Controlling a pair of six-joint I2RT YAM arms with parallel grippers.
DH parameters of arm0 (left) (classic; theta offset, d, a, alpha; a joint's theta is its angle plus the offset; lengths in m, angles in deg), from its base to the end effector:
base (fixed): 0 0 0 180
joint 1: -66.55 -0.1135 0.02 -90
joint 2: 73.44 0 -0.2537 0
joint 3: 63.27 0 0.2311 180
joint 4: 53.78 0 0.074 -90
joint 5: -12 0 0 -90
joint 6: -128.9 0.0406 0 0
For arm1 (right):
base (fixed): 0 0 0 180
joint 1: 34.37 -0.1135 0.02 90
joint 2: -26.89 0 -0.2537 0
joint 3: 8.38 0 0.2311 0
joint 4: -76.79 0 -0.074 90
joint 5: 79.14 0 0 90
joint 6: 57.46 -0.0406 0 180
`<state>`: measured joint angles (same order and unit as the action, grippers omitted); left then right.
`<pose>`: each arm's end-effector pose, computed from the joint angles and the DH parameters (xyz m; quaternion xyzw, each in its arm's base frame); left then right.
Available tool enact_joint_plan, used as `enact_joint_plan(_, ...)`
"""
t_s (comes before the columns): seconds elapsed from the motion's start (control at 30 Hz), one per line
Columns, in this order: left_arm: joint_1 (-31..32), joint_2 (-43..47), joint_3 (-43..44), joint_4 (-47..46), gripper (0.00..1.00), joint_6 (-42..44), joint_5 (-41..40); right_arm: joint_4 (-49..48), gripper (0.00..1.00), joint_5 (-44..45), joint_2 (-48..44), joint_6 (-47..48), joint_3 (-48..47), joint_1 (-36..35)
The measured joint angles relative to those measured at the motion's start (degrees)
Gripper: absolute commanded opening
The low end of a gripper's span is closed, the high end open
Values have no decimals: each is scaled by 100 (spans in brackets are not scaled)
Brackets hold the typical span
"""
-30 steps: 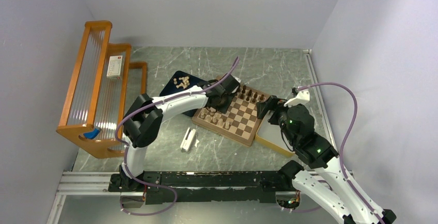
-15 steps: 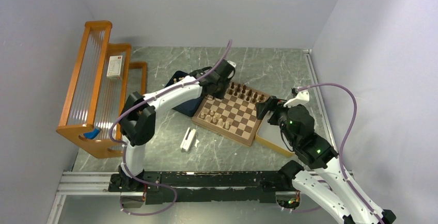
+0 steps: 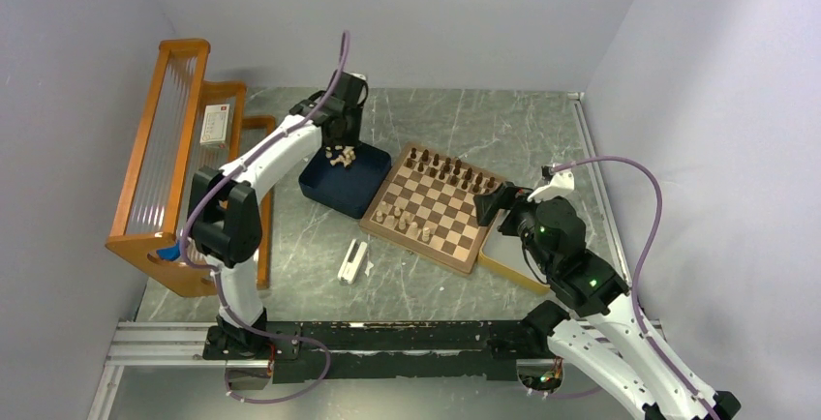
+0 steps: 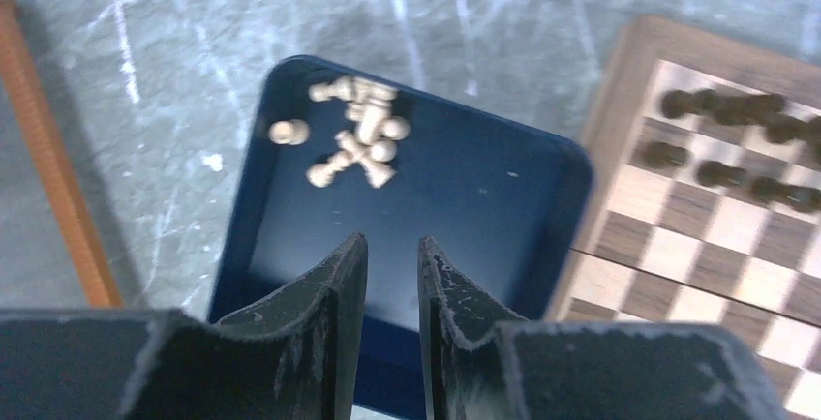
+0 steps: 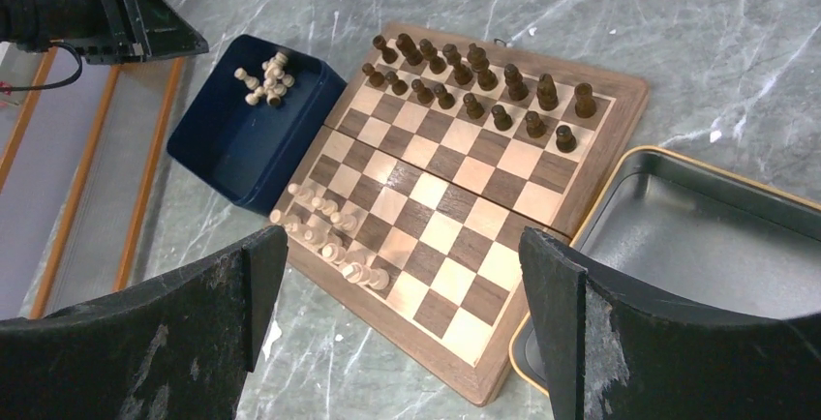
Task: Set up the chess pieces on the board
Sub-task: Pick up the chess piece from the storage box.
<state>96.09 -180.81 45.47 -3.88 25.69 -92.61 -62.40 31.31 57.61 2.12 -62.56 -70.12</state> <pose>0.3546 -0.1892 0.2763 0.0872 0.9246 -0.0173 0.3704 0.1064 0.0591 0.3017 0.0682 0.7969 0.1984 0.5665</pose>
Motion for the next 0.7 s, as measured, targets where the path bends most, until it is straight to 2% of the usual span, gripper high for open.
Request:
enact_joint_plan(0.2,-404,-297,-66,-203,31,-2,52,-72,94,-66,11,0,42,0)
enact_joint_plan(0.5,-472,-1049,-26,-363,31,125,326,-87,95,-70,55,7,42,0)
enact_joint_plan(0.7,-505,-1244,72,-385,31,243,323,-103,95,-68,83,9,42,0)
